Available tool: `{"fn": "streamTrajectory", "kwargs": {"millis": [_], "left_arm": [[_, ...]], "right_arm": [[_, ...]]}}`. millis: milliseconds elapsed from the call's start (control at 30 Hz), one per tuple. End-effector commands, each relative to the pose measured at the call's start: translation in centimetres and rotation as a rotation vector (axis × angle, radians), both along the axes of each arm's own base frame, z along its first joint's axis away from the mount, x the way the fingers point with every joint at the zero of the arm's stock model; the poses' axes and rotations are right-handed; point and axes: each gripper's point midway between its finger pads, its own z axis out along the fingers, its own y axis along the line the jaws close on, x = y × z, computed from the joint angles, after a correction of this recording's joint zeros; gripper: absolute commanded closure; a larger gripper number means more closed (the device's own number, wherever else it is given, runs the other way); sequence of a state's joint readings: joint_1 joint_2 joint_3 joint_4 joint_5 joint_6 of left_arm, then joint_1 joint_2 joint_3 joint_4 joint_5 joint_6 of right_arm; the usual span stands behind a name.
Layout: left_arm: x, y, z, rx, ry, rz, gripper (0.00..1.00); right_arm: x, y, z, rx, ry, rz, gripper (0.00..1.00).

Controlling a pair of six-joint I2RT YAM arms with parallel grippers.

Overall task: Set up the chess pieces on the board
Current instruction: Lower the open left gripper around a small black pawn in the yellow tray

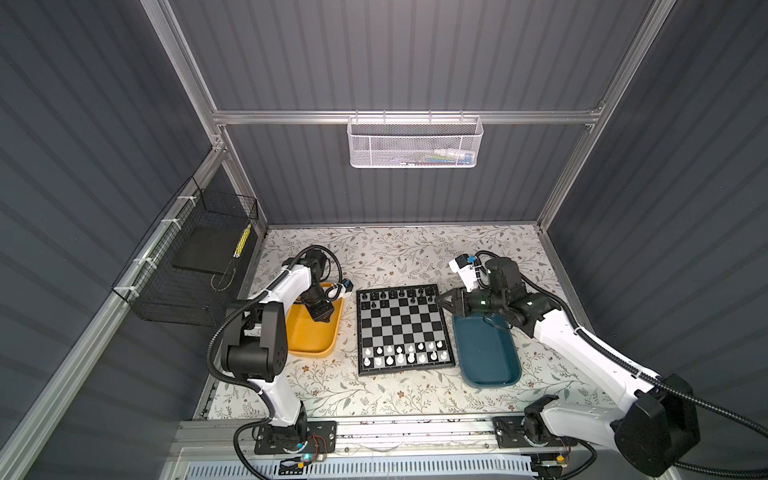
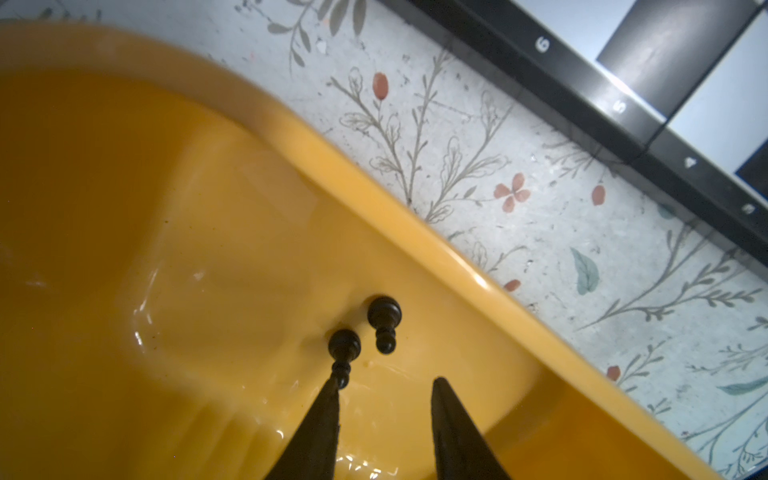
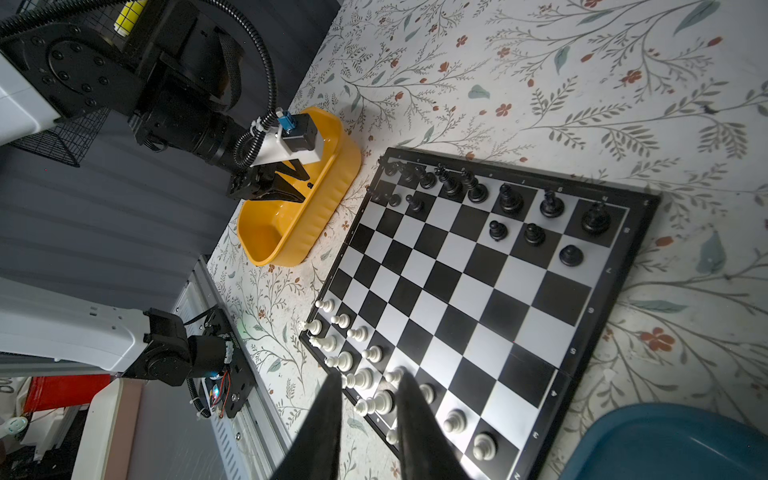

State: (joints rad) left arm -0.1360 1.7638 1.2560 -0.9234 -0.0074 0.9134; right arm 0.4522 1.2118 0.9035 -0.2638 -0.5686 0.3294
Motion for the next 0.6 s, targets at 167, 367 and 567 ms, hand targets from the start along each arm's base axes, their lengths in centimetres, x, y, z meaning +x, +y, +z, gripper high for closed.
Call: {"fn": "streamTrajectory", "kwargs": {"millis": [167, 367, 567], "left_arm": [[0.1, 0.2, -0.6, 0.018, -0.001, -0.039, 0.61], [-0.1, -0.2, -1.0, -0.003, 0.009, -0.055, 0.62], [-0.5, -0.4, -1.8, -0.002, 0.037, -0.08, 0.63]], "right_arm": [[0.2, 0.0, -0.3, -0.011, 0.012, -0.002, 0.73], [0.2, 0.0, 0.0, -0.01, 0.009, -0.004, 0.73], [0.1, 0.0, 0.0, -0.008, 0.012, -0.004, 0.73]]}}
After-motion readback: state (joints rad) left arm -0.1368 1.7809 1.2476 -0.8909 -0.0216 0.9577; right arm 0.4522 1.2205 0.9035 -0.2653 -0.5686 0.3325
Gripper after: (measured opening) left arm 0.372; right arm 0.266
